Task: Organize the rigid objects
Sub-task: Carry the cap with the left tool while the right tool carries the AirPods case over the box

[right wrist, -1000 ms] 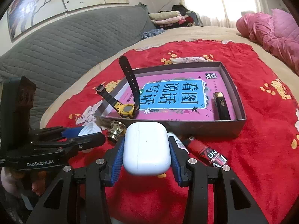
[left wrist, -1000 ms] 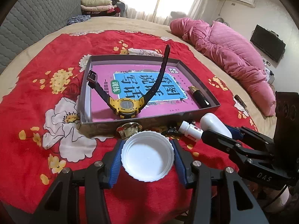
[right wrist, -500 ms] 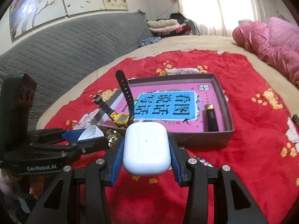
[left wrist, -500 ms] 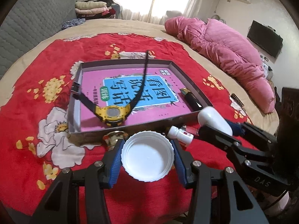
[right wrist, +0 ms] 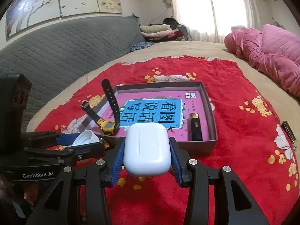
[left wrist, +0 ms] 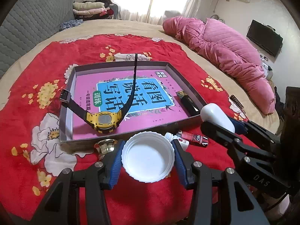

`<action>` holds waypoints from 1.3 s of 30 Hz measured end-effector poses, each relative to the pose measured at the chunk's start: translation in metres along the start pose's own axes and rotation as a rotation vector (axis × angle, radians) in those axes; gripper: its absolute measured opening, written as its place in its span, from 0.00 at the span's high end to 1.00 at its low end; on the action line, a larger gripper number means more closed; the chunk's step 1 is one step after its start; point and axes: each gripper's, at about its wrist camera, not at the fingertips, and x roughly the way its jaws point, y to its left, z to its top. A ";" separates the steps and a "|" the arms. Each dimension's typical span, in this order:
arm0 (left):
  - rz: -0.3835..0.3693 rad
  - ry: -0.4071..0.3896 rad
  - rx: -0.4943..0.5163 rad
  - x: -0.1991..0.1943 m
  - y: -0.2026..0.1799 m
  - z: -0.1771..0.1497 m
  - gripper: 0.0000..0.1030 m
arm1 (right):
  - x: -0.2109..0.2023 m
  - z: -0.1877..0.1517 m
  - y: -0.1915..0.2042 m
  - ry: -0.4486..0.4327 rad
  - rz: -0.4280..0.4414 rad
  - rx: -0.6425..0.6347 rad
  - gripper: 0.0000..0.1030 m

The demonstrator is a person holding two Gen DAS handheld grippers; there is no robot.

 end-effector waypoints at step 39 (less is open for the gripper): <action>-0.099 -0.021 -0.040 0.045 0.004 0.039 0.52 | 0.013 0.037 -0.026 0.011 -0.167 0.041 0.55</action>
